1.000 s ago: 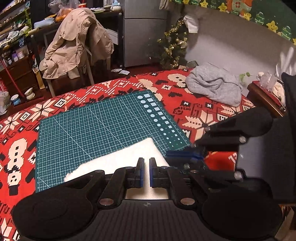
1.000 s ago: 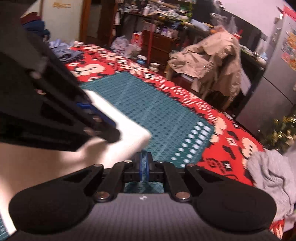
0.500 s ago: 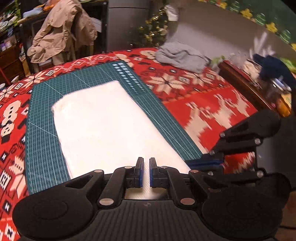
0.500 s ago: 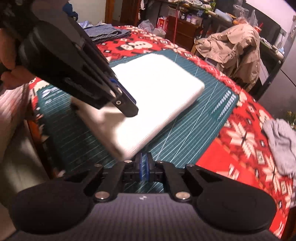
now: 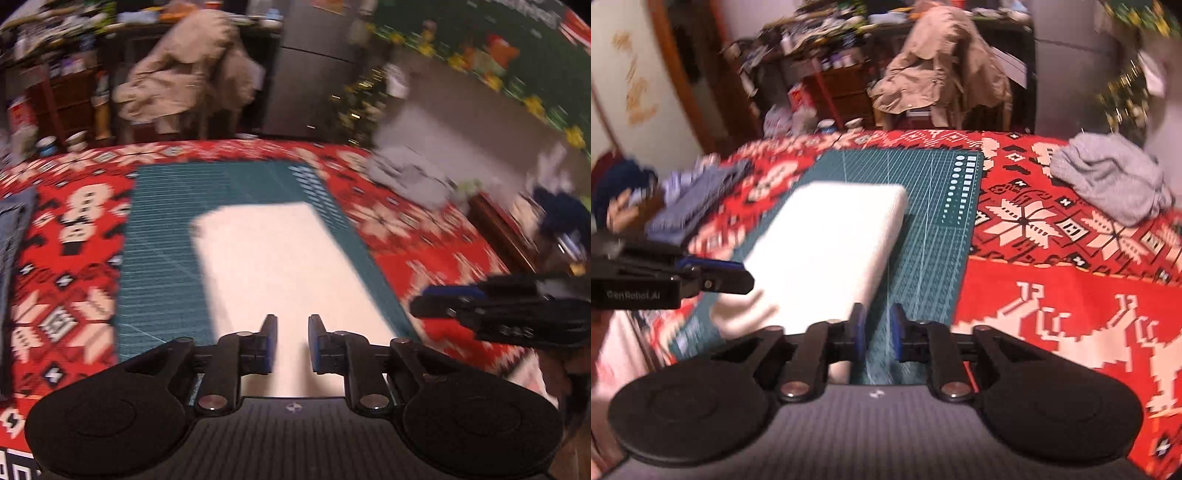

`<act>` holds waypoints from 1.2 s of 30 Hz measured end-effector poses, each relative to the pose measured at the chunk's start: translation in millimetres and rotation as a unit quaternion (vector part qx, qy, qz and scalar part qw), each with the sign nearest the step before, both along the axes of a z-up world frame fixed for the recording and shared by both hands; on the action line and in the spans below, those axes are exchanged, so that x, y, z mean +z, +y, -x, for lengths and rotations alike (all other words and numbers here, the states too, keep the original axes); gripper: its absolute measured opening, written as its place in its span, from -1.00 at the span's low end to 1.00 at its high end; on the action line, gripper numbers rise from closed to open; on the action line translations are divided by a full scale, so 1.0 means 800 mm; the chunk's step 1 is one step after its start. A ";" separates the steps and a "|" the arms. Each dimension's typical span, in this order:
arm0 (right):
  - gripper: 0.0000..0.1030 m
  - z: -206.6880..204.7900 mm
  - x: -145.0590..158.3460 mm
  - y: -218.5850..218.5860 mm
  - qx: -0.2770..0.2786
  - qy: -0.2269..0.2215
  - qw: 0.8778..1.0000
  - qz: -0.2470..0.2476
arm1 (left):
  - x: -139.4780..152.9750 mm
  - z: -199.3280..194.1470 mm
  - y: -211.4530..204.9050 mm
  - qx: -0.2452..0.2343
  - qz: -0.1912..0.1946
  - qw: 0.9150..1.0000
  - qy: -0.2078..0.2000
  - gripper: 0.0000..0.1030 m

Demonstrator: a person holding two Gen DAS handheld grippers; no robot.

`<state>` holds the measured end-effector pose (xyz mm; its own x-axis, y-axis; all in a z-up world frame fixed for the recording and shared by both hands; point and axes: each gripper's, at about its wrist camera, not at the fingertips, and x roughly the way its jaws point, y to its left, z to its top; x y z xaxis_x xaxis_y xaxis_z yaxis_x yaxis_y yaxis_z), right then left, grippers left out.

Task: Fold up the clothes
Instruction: 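Open the left gripper and release the vest, then position both grippers around the folded vest's edge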

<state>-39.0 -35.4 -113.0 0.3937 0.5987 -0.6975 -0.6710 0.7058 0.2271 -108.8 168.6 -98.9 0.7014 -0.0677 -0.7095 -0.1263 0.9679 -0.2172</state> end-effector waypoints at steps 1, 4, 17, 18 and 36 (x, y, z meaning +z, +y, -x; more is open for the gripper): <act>-0.45 -0.007 -0.001 0.006 -0.005 0.005 1.000 -0.005 | -0.002 -0.004 0.010 0.012 -0.002 1.000 -0.002 -0.56; -0.44 -0.027 -0.003 0.024 -0.019 0.022 0.999 -0.019 | -0.014 -0.018 0.037 0.039 0.006 0.999 0.003 -0.15; -0.43 -0.097 -0.047 0.067 -0.083 0.108 0.989 -0.050 | -0.059 -0.040 0.082 0.050 0.133 0.989 0.030 -0.07; -0.43 -0.099 -0.049 0.068 -0.084 0.112 0.989 -0.051 | -0.062 -0.040 0.084 0.049 0.142 0.988 0.031 -0.07; -0.40 -0.086 -0.051 0.081 -0.086 0.088 0.992 -0.026 | -0.070 -0.027 0.099 0.072 0.194 0.978 0.036 0.03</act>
